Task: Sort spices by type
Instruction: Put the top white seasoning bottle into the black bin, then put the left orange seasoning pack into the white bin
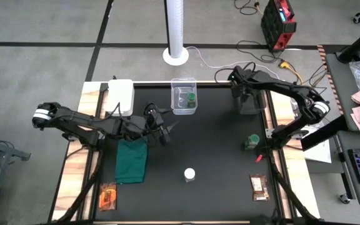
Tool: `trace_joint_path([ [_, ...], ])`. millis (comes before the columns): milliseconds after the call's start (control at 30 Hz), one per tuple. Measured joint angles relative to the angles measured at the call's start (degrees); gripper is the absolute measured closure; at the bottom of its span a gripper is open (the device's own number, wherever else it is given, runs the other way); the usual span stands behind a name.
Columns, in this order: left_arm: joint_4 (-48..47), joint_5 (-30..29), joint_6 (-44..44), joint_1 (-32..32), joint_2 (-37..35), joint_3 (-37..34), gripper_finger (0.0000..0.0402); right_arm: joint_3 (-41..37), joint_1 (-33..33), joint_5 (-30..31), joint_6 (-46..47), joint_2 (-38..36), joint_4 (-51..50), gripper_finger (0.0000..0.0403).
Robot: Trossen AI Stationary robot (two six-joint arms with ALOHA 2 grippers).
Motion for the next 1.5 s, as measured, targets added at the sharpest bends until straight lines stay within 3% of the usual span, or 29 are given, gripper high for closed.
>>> trace_joint_path([
  [600,-0.47,-0.01,0.0,0.0,0.95,0.0,0.0152,0.0,-0.78,3.99,0.33,2.74,1.98,0.0394],
  [900,-0.43,0.0,0.0,0.0,1.31,0.0,0.0152,0.0,0.86,0.12,2.26,1.04,-2.47,0.0394],
  [1167,-2.08,0.0,-1.16,0.0,1.31,0.02,0.0152,0.0,12.69,-3.3,4.47,-5.02,-4.12,0.0394],
  [1500,-12.92,2.41,-8.0,-3.4,1.31,0.02,0.0152,-2.54,37.89,-2.57,2.83,-9.4,2.63,0.0394],
])
